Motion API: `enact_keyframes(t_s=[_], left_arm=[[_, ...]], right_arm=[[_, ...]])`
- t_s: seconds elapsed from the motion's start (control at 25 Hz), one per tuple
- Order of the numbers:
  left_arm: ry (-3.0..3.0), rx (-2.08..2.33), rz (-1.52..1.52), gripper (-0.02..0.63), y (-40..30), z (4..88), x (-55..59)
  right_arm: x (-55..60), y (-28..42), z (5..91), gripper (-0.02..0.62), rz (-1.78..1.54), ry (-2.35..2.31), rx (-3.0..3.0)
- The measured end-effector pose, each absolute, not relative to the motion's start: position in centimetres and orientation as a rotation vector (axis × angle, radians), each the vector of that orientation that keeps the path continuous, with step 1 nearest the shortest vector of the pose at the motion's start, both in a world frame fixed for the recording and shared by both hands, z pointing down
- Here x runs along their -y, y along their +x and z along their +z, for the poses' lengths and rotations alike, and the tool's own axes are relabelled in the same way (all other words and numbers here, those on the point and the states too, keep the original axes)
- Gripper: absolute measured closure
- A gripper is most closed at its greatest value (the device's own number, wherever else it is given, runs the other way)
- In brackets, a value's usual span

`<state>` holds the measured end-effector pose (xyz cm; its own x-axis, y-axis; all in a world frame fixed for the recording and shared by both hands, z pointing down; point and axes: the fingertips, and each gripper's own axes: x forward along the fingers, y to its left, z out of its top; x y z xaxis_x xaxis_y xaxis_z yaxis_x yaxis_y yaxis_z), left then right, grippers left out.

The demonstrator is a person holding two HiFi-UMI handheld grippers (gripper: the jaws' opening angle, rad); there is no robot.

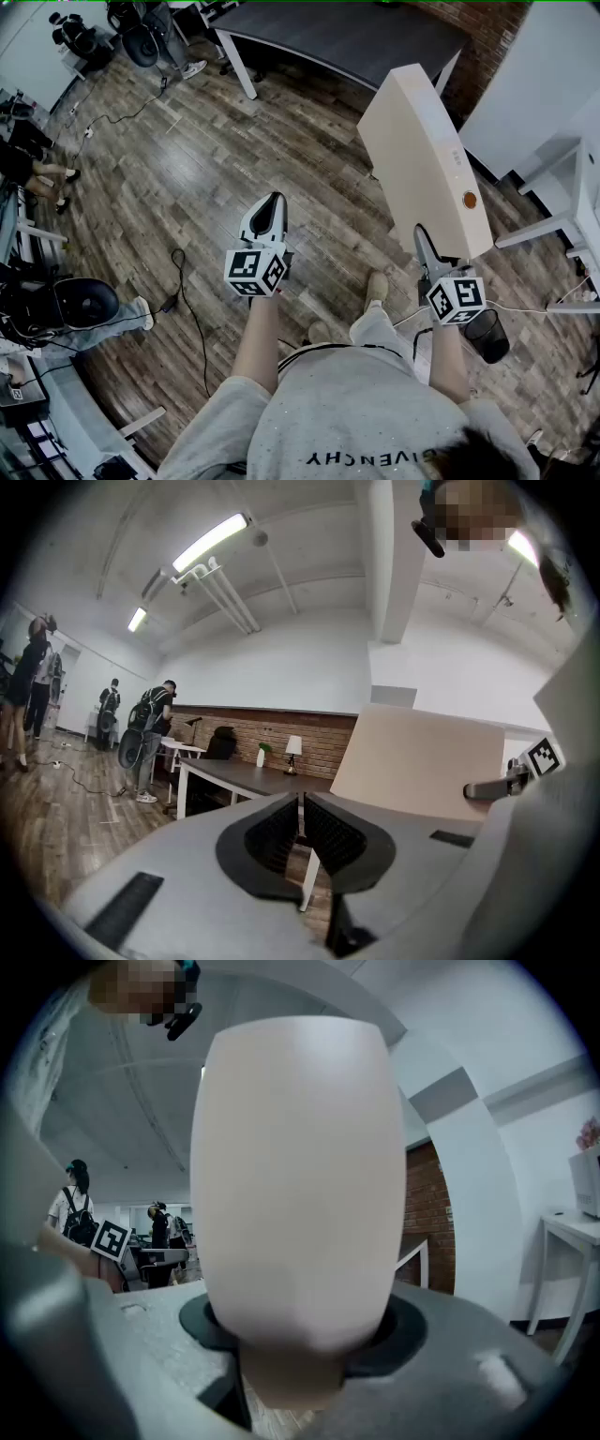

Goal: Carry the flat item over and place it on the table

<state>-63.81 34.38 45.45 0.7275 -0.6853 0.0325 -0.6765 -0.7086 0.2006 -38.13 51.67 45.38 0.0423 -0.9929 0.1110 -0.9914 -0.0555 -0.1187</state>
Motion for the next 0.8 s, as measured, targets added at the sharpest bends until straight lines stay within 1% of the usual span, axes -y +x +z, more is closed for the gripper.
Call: enact_keyframes(t_s=[0.36, 0.8], left_arm=[[2.723, 1.1, -0.037, 0.591, -52.6, 46.0, -28.8], [2.694, 1.138, -0.037, 0.591, -40.8, 46.2, -23.9]], right_arm=[[-44.9, -28.2, 45.8, 0.324, -0.247, -2.232, -2.247], [-38.7, -18.6, 46.3, 0.322, -0.242, -2.122, -2.391]])
